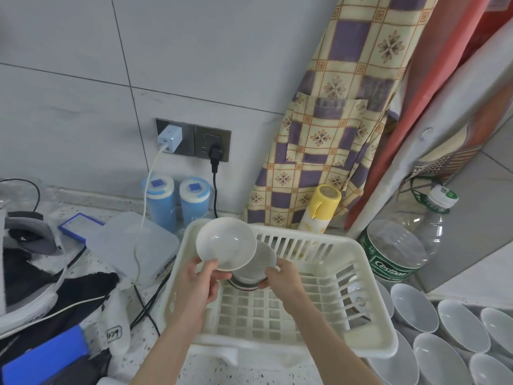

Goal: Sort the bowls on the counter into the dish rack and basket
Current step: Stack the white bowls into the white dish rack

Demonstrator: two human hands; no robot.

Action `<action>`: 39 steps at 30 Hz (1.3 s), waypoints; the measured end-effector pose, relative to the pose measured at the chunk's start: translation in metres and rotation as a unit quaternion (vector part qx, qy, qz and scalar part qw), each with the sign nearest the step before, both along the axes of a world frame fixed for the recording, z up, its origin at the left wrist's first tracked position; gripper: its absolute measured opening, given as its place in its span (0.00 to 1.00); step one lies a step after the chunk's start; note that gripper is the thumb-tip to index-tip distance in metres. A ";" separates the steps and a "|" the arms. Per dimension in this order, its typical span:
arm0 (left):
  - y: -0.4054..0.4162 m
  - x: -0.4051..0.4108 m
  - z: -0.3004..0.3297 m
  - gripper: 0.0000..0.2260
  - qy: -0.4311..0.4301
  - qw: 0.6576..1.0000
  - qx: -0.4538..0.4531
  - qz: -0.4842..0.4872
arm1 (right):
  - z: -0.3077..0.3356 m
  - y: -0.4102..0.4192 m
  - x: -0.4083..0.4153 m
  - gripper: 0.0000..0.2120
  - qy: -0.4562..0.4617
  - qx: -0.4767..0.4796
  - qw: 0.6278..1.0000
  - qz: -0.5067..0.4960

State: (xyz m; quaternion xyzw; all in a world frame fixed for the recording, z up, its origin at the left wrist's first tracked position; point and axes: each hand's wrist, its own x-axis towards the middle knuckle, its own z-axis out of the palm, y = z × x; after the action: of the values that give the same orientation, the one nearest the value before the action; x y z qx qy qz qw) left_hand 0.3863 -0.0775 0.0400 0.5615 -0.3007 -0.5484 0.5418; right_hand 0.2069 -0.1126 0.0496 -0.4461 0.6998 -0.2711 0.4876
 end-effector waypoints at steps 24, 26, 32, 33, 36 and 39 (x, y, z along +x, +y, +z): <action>0.000 -0.015 0.004 0.12 -0.130 0.990 0.042 -0.046 | -0.017 0.011 -0.004 0.23 0.057 -0.054 0.995 -0.055; 0.000 -0.016 0.005 0.11 -0.135 0.988 0.041 -0.058 | -0.013 0.016 -0.006 0.17 0.037 -0.107 0.992 -0.056; -0.002 -0.019 0.000 0.12 -0.146 0.983 0.028 -0.108 | -0.002 0.026 -0.001 0.13 0.021 -0.114 0.993 0.004; -0.002 -0.019 -0.002 0.12 -0.150 0.982 0.022 -0.114 | -0.001 0.024 -0.001 0.15 0.024 -0.107 0.994 0.002; -0.004 -0.020 -0.008 0.12 -0.153 0.980 0.001 -0.126 | 0.003 0.018 -0.001 0.14 0.020 -0.101 0.994 -0.031; -0.004 -0.021 -0.013 0.16 -0.202 0.972 -0.050 -0.113 | 0.006 0.013 0.000 0.14 0.029 -0.105 0.993 -0.036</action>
State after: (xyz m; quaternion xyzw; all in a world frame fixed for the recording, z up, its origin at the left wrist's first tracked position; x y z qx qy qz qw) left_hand 0.3655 -0.0817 0.0268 0.5954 -0.4924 -0.4659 0.4313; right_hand 0.2074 -0.0995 0.0557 -0.4769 0.6972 -0.3473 0.4073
